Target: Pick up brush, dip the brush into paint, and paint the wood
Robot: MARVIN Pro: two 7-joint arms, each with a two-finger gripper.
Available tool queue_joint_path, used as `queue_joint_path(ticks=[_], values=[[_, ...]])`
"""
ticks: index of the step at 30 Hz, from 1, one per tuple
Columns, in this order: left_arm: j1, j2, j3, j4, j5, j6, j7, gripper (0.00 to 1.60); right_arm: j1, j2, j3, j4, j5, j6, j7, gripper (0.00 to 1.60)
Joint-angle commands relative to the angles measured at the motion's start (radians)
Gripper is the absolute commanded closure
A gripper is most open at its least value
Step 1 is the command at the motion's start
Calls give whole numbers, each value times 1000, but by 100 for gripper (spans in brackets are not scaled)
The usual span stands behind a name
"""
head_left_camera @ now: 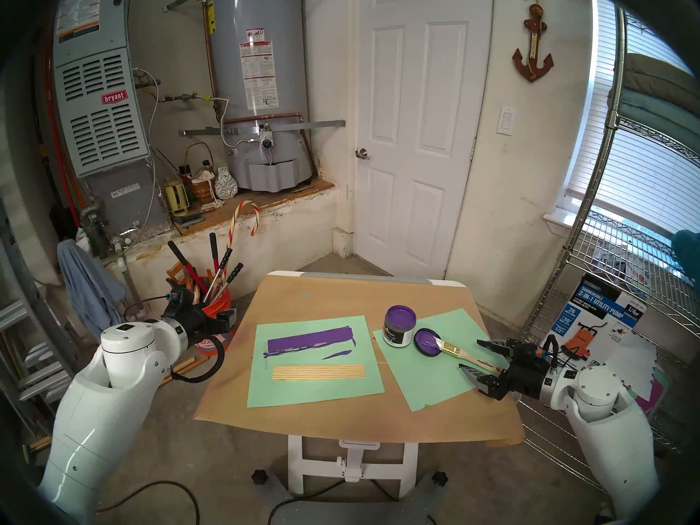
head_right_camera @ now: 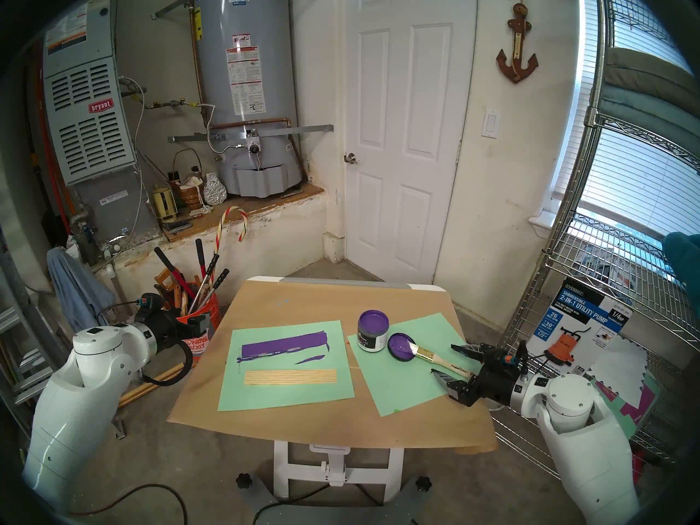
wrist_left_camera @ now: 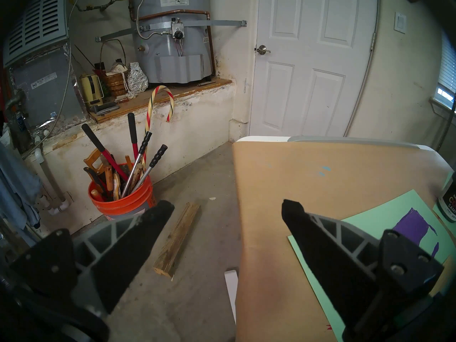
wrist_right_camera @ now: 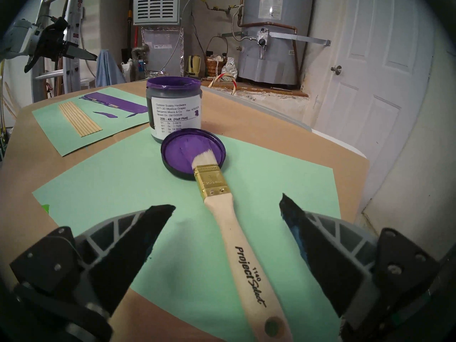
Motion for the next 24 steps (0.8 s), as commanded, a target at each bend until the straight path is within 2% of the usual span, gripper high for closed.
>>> queue_joint_path(ticks=[1, 6, 20, 24], values=[[-4, 2, -10, -15, -2, -2, 1, 0, 14, -9, 1, -1, 16, 15, 0, 0], [-4, 2, -10, -15, -2, -2, 1, 0, 24, -10, 1, 2, 18, 26, 2, 0], [-4, 2, -9, -15, -2, -2, 1, 0, 89, -5, -58, 19, -21, 79, -7, 0], [-4, 2, -9, -15, -2, -2, 1, 0, 94, -6, -59, 18, -25, 92, -9, 10]])
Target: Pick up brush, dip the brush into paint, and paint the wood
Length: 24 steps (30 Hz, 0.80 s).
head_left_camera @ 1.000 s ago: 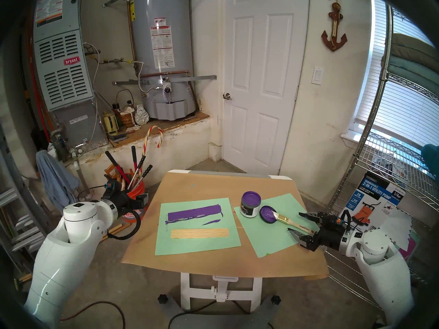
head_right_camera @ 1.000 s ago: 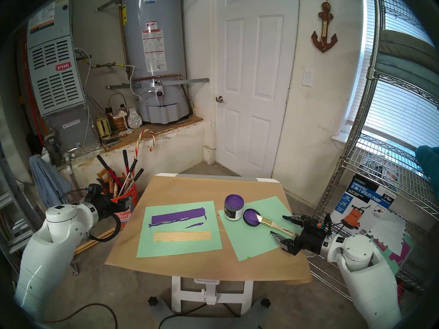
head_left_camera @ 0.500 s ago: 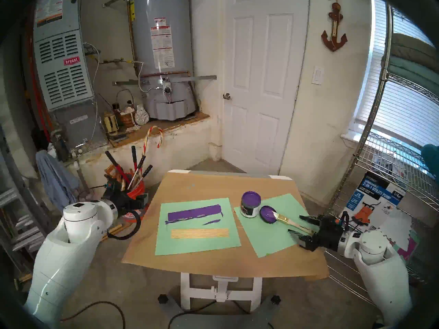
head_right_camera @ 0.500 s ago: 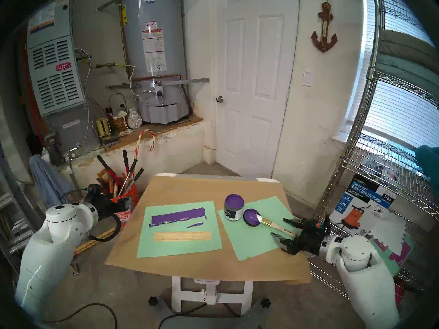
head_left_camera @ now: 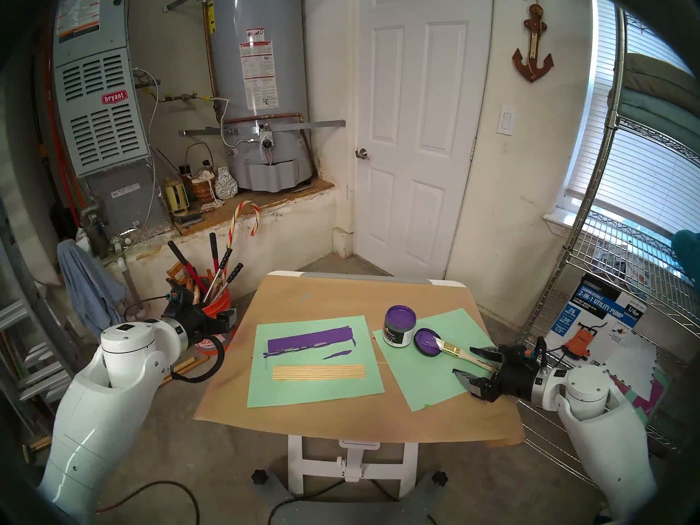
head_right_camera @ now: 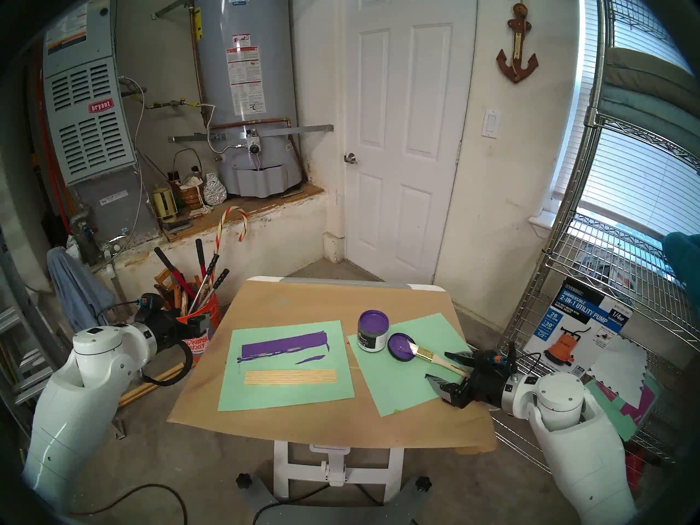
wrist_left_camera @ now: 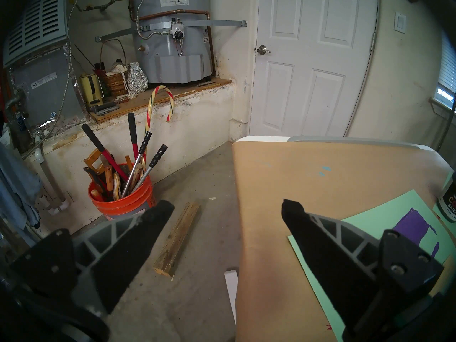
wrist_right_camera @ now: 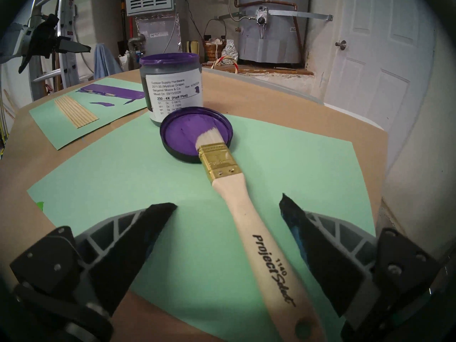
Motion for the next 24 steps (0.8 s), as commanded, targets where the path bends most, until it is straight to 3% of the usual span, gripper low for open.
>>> queue_joint_path(ticks=[1, 2, 3, 5, 8, 10, 13, 14, 24], values=[[-4, 2, -9, -15, -2, -2, 1, 0, 41, -2, -2, -7, 0, 11, -9, 14], [-4, 2, -9, -15, -2, -2, 1, 0, 42, 0, -3, -8, -3, 10, -8, 14], [-4, 2, -9, -15, -2, -2, 1, 0, 42, 0, -3, -7, -4, 11, -8, 28], [-4, 2, -9, -15, -2, -2, 1, 0, 44, -1, -2, -2, -1, 12, -5, 38], [-4, 2, -10, -15, -2, -2, 1, 0, 47, 0, -3, 6, -4, 5, -3, 42], [-4, 2, -10, -15, -2, -2, 1, 0, 47, 0, -2, 8, -4, 2, -2, 61], [-4, 2, -10, -15, -2, -2, 1, 0, 45, 3, 0, 6, -1, 1, 1, 67], [-4, 2, -10, -15, -2, -2, 1, 0, 44, 4, 1, 5, 0, 1, 2, 80], [-4, 2, -10, -15, -2, -2, 1, 0, 47, 7, -1, 11, -6, -21, 13, 96]])
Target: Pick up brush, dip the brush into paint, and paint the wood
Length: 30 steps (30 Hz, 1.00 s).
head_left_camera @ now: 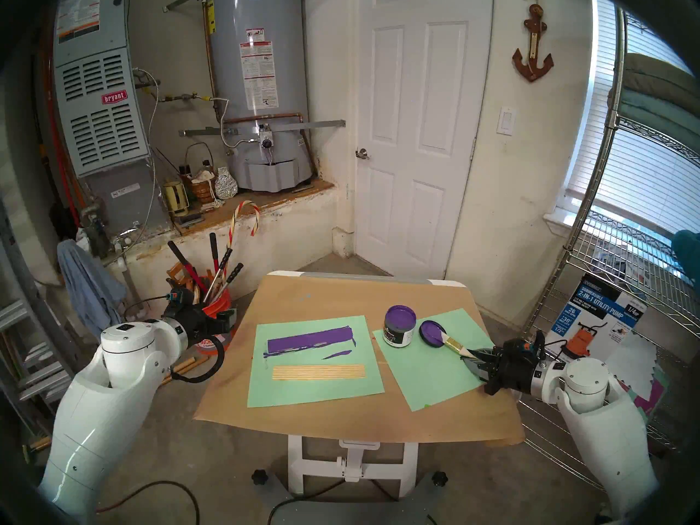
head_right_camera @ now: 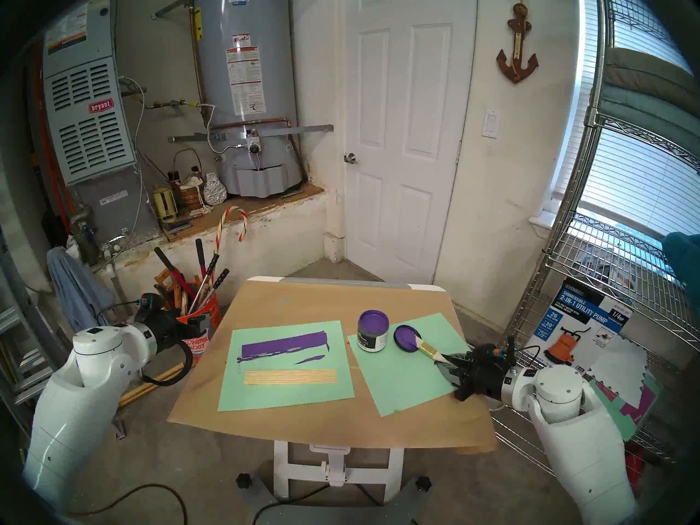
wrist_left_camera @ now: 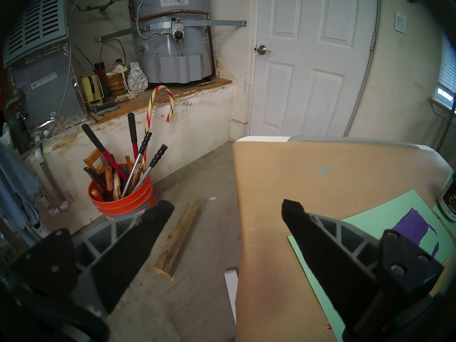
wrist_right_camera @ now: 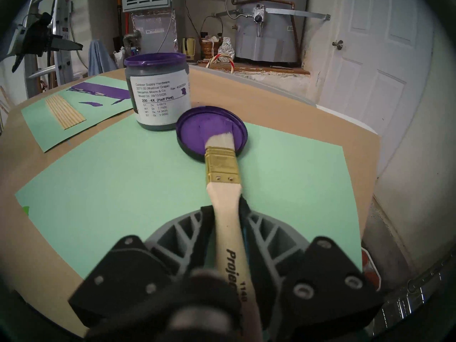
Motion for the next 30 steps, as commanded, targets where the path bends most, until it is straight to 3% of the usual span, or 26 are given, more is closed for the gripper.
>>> queue_joint_path(ticks=[1, 6, 19, 21, 24, 30], values=[[-4, 2, -10, -15, -2, -2, 1, 0, 15, 1, 2, -10, 3, -27, 10, 95], [-4, 2, -9, -15, -2, -2, 1, 0, 17, 9, 0, -15, -3, -38, 22, 105], [-4, 2, -9, -15, -2, -2, 1, 0, 3, 36, -2, -31, -28, -61, 51, 105], [-4, 2, -10, -15, -2, -2, 1, 0, 2, 36, -1, -30, -26, -68, 58, 109], [-4, 2, -9, -15, -2, -2, 1, 0, 9, 38, 8, -36, -23, -67, 65, 130], [-4, 2, -9, -15, -2, -2, 1, 0, 28, 55, 17, -41, -17, -69, 105, 139]])
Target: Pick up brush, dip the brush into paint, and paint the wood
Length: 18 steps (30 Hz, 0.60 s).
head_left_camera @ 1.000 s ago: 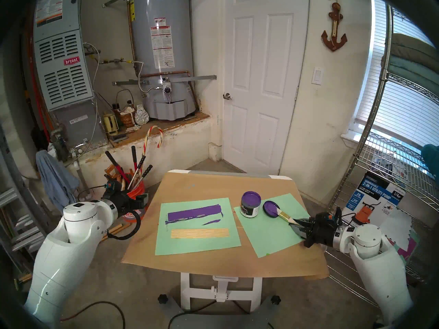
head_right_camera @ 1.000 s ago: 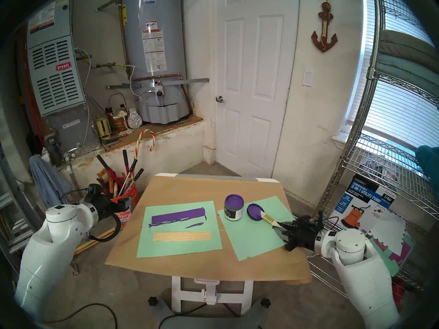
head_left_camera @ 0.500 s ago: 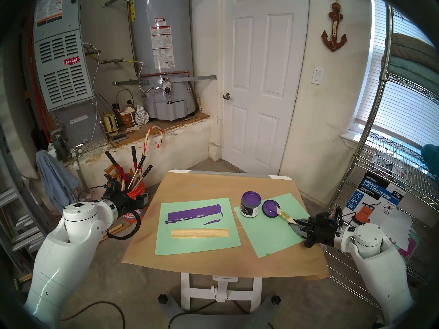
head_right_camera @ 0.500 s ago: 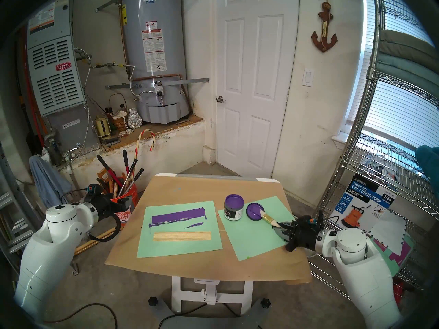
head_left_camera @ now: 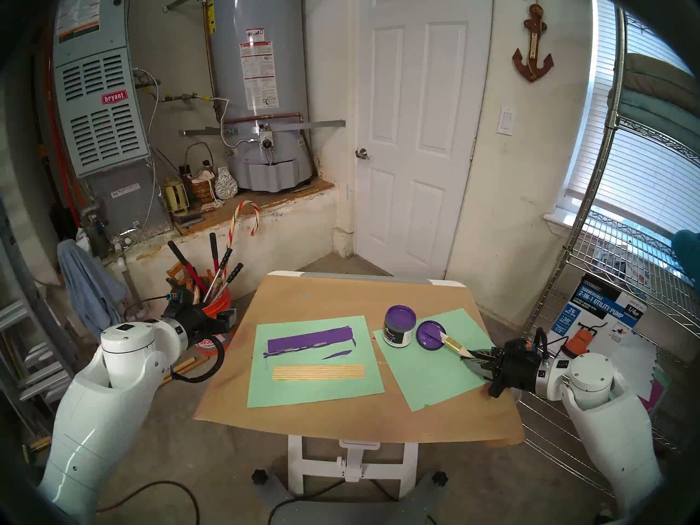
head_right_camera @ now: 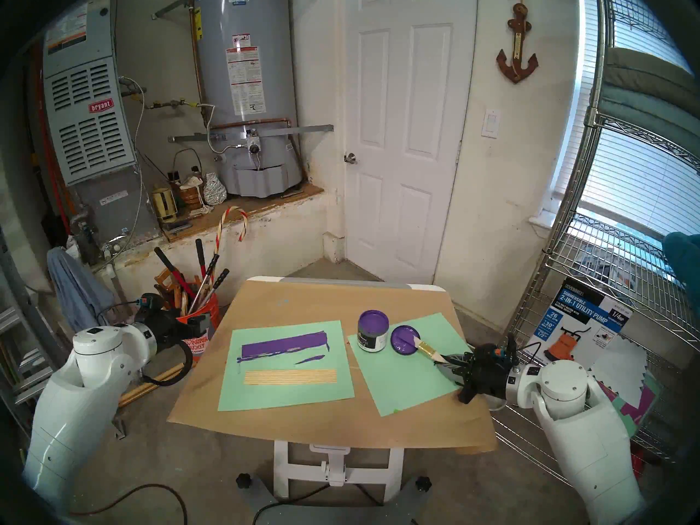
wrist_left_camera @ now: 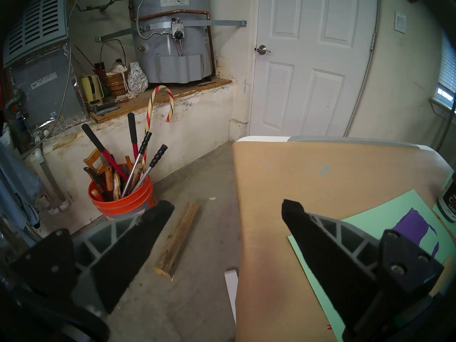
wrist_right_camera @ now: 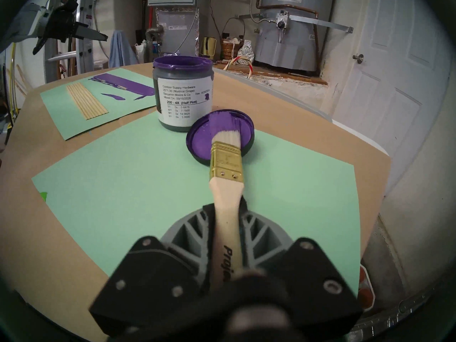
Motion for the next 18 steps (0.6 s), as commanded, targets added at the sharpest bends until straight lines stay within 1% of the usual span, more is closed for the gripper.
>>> queue_joint_path(ticks=[1, 2, 5, 8, 9, 11, 13, 15, 18], values=[[-4, 2, -9, -15, -2, -2, 1, 0, 24, 19, 12, -28, 14, -13, 29, 142], [-4, 2, -9, -15, -2, -2, 1, 0, 25, 21, 11, -30, 12, -15, 32, 143], [-4, 2, -9, -15, -2, -2, 1, 0, 26, 25, 10, -35, 1, -25, 35, 152], [-4, 2, -9, -15, -2, -2, 1, 0, 29, 24, 7, -33, -11, -39, 31, 152], [-4, 2, -9, -15, -2, -2, 1, 0, 29, 25, 6, -34, -16, -46, 30, 154], [-4, 2, -9, -15, -2, -2, 1, 0, 25, 23, 6, -35, -27, -67, 22, 154], [-4, 2, -9, -15, -2, -2, 1, 0, 23, 23, 6, -38, -42, -95, 19, 158], [-4, 2, -9, -15, -2, -2, 1, 0, 20, 20, 11, -43, -51, -108, 13, 157], [-4, 2, -9, -15, -2, -2, 1, 0, 36, 25, 18, -28, -56, -137, 18, 160]])
